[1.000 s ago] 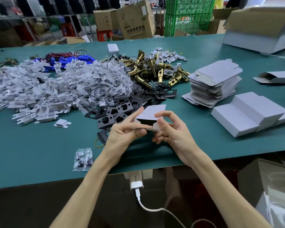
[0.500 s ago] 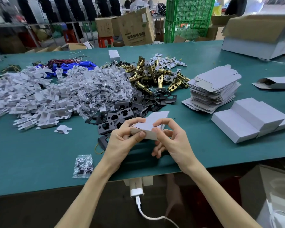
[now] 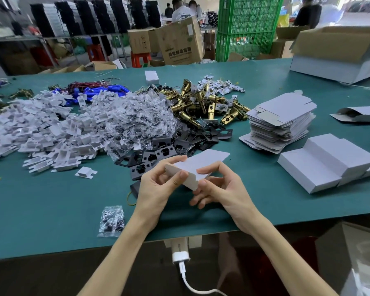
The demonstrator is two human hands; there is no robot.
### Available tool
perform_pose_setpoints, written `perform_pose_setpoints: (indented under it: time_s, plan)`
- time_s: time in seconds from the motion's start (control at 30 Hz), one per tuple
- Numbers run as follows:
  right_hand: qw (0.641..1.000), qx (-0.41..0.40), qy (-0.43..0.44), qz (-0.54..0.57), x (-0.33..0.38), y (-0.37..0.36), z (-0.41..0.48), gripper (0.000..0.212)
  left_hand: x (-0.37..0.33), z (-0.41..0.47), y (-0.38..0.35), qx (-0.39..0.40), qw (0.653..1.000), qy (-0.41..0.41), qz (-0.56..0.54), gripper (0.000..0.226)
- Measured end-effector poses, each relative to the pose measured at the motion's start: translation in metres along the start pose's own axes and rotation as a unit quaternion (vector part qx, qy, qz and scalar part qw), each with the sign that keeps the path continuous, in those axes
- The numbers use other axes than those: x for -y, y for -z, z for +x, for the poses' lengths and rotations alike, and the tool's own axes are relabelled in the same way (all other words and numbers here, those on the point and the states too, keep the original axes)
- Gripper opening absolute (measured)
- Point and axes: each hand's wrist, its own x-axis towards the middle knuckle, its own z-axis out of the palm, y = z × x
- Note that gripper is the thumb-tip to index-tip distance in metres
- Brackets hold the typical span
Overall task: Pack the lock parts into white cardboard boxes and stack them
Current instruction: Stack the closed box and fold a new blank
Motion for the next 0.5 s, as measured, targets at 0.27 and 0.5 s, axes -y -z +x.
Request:
perform_pose_setpoints:
  time_s: [0.27,0.5]
  plan:
    - [1.0,-0.007,-0.019,0.017,-0.0032,0.0031,0.0038,0.037,0.0003,0.0008,-0.0004,0.007,1.0,-0.019,0.0,0.049]
    - [1.0,-0.004,-0.01,-0.01,-0.0052,0.0014,0.0043,0.106,0.0073,0.0044,0.0025,-0.01,0.999,-0.039,0.009,0.029]
